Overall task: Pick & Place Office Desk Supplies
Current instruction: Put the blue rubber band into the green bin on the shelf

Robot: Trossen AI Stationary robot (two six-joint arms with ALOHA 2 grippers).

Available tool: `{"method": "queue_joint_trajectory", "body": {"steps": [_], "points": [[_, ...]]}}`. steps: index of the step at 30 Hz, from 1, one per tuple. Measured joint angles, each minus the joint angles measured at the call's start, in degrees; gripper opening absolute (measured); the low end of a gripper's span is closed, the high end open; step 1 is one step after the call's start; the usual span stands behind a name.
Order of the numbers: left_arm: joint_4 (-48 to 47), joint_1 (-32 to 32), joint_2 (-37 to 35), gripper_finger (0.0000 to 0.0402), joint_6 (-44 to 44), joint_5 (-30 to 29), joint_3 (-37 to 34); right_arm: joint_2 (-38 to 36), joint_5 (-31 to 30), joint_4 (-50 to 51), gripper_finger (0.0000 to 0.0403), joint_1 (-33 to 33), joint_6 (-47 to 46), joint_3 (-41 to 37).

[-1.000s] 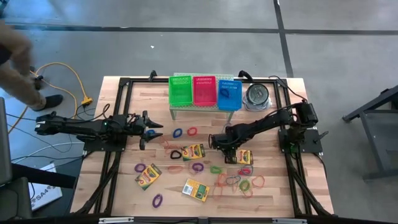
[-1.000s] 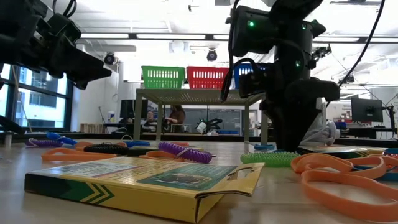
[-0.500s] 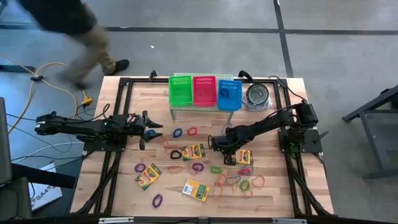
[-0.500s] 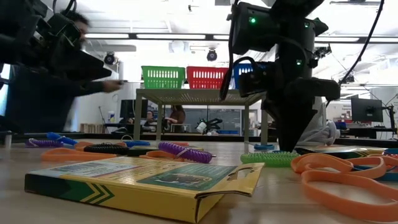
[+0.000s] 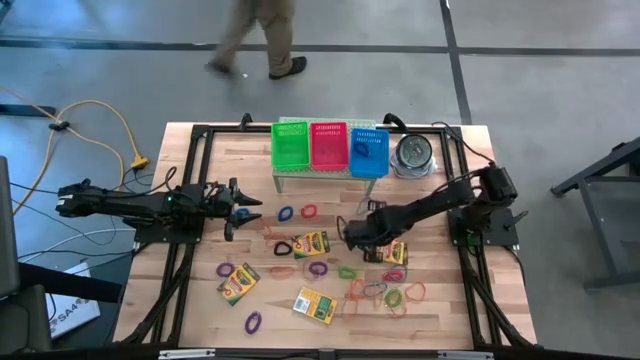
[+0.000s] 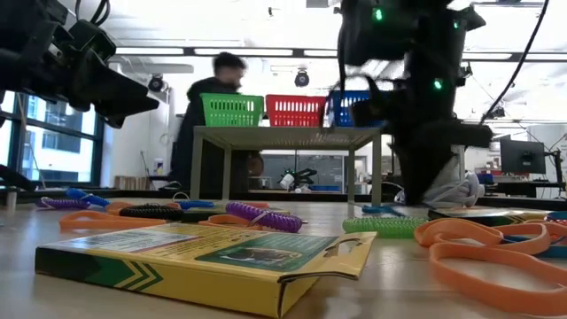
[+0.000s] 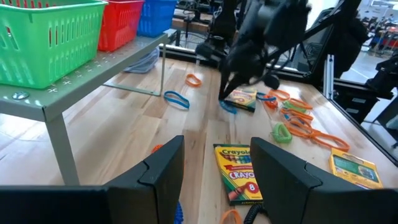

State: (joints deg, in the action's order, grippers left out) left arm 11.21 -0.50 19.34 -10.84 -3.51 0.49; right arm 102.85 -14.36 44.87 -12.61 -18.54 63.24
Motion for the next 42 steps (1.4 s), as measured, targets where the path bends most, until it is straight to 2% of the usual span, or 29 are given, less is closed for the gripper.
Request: {"method": "queue_joint_trajectory", "body": {"steps": [7, 12, 17, 23, 28, 33, 42], "points": [[0.2, 0.0, 0.0, 0.0179, -0.4, 0.0, 0.0, -6.1, -7.4, 5.8, 0.0001, -4.5, -6.7, 0.0], [0.3, -0.1, 0.0, 0.0179, -0.2, 0.4, 0.0, -10.6, -8.8, 7.9, 0.0002, -8.9, -10.1, 0.0], [0.4, -0.1, 0.0, 0.0179, -0.1, 3.4, 0.0, -15.6, -10.9, 10.7, 0.0002, -14.2, -16.2, 0.1], [0.9, -0.1, 0.0, 0.0179, 0.3, 3.8, 0.0, -20.5, -19.1, 11.6, 0.0002, -22.1, -22.2, 0.1], [3.8, -0.1, 0.0, 0.0179, -1.0, 3.9, 0.0, -21.6, -24.8, 11.5, 0.0002, -27.9, -25.1, 0.1], [8.1, -0.1, 0.0, 0.0179, -0.6, 4.0, 0.0, -21.8, -35.1, 10.5, 0.0002, -31.5, -25.4, 0.1], [13.1, -1.2, 0.6, 0.0179, -1.0, 4.9, 0.0, -21.8, -38.7, 9.1, 0.0002, -33.3, -24.8, 0.1]]}}
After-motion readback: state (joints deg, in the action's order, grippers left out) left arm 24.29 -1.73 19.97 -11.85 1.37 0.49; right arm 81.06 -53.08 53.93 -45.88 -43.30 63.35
